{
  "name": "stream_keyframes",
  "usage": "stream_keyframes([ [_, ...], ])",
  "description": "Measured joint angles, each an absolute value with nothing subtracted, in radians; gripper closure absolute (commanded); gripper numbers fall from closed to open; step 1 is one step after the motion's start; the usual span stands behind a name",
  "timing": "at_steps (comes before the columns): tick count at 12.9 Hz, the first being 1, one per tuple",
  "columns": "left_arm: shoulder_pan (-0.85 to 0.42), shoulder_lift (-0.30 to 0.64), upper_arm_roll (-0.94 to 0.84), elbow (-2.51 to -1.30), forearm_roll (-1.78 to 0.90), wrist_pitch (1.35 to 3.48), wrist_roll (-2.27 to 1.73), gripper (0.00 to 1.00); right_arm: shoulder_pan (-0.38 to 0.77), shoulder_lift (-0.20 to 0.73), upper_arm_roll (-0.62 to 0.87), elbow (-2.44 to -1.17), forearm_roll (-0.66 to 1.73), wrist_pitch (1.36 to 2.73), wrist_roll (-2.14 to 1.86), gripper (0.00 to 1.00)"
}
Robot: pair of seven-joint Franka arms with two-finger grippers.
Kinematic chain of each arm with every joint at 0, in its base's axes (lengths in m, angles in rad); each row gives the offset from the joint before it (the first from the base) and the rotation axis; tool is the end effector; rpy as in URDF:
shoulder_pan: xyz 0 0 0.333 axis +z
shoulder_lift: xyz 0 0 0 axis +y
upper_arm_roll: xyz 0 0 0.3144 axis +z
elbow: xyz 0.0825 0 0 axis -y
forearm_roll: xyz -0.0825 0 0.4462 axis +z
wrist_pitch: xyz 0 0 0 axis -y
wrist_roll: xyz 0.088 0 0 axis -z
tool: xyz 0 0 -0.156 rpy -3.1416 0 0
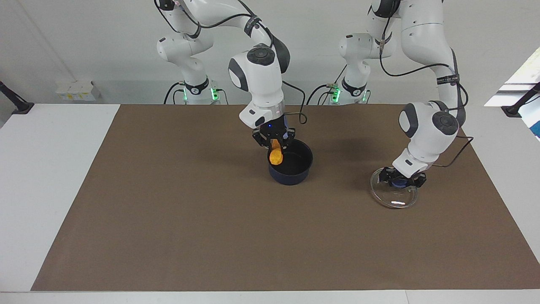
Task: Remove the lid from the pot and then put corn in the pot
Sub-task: 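Carry the orange corn over the pot with the right gripper, then lower the lid onto the table with the left gripper and release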
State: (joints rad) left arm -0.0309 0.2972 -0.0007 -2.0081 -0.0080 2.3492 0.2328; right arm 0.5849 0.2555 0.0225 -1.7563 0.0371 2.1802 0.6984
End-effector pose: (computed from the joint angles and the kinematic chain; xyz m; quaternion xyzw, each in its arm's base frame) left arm 0.6518 -0.0210 0.2196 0.9914 -0.1290 0.0221 0.0008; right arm 0.5825 0.4076 0.3616 -0.9947 0.0552 -0.0553 0.0661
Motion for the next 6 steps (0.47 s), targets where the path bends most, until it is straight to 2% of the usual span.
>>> stream_keyframes([
  [6, -0.012, 0.299, -0.002, -2.007, -0.014, 2.367, 0.252, 0.0, 0.644, 0.373, 0.023, -1.682, 0.037, 2.181, 0.696, 0.84],
])
